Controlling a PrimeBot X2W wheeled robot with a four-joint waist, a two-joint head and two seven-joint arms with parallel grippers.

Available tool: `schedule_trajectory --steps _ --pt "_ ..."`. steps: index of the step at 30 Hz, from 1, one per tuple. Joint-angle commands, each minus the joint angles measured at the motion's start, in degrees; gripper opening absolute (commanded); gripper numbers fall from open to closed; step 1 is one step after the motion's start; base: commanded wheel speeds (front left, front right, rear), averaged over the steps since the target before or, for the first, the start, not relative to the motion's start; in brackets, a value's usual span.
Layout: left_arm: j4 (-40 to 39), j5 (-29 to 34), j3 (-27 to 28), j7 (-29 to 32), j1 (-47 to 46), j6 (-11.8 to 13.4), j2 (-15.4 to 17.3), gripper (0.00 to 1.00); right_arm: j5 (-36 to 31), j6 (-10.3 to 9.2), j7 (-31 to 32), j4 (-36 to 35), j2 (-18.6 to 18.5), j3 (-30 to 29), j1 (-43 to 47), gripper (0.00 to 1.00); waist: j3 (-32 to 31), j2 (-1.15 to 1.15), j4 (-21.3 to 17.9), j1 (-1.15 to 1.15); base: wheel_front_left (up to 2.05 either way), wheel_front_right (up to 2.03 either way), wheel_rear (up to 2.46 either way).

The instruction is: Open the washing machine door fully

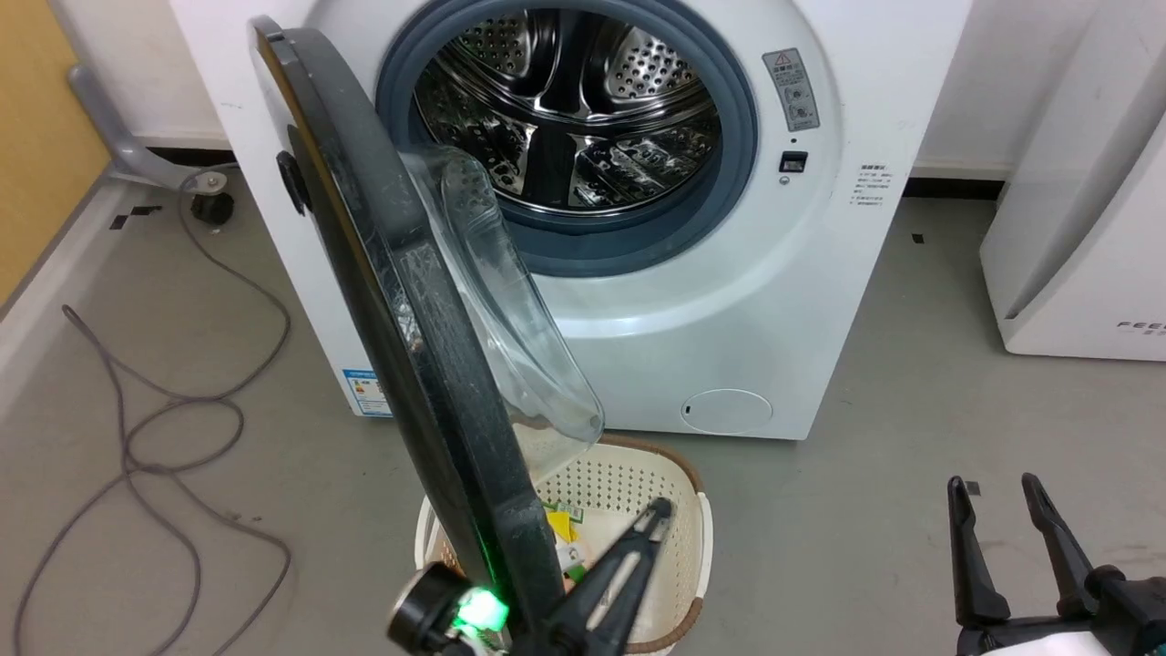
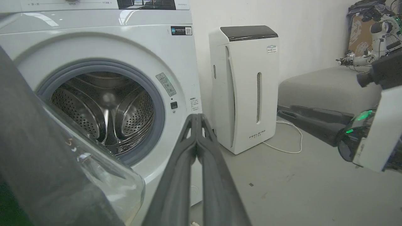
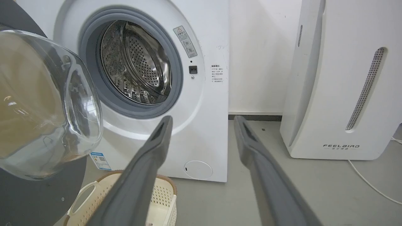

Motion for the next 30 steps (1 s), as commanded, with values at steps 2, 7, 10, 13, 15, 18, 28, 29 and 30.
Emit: schedule_trajectory --steps 2,7,10,13,15,18,28,29,30 --pt "1.7 -0.7 1.3 -0.3 0.6 0.8 0.7 0.0 -0.5 0.03 -0.2 0.3 0.2 0.0 0.1 1.0 0.0 0.0 0.3 0.0 0.0 0.0 0.0" --pt "4.5 -1.5 3.8 -0.3 1.2 2.0 1.7 0.0 -0.6 0.03 -0.2 0.8 0.2 -0.2 0.4 1.0 -0.2 0.0 1.3 0.0 0.0 0.0 0.0" --pt "5.7 -1.8 5.1 -0.3 1.6 2.5 2.1 0.0 -0.8 0.03 -0.2 1.2 0.2 0.0 0.2 1.0 -0.3 0.0 2.0 0.0 0.0 0.0 0.0" --pt "5.9 -2.4 6.5 -0.3 1.9 3.2 2.0 0.0 -0.9 0.03 -0.2 1.3 0.2 0.0 0.1 1.0 -0.4 0.0 2.7 0.0 0.0 0.0 0.0" --pt "5.6 -2.7 7.2 -0.3 2.2 3.6 1.8 0.0 -0.9 0.03 -0.2 1.3 0.2 0.1 0.1 1.0 -0.4 0.0 3.3 0.0 0.0 0.0 0.0" --pt "4.9 -2.8 8.0 -0.3 3.3 4.1 1.8 0.0 -0.8 0.03 -0.2 1.3 0.2 0.0 0.4 1.0 -0.5 0.0 4.4 0.0 0.0 0.0 0.0" --pt "3.6 -2.8 10.6 -0.3 5.4 5.4 2.5 0.0 -0.3 0.03 -0.2 1.4 0.2 -0.3 0.6 1.0 -0.4 0.0 8.8 0.0 0.0 0.0 0.0" --pt "3.6 -2.8 11.0 -0.3 5.6 5.6 2.6 0.0 -0.3 0.03 -0.2 1.3 0.2 -0.3 0.6 1.0 -0.4 0.0 9.3 0.0 0.0 0.0 0.0" --pt "3.5 -2.9 11.4 -0.3 5.8 5.9 2.6 0.0 -0.2 0.03 -0.2 1.3 0.2 -0.3 0.5 1.0 -0.3 0.0 9.8 0.0 0.0 0.0 0.0"
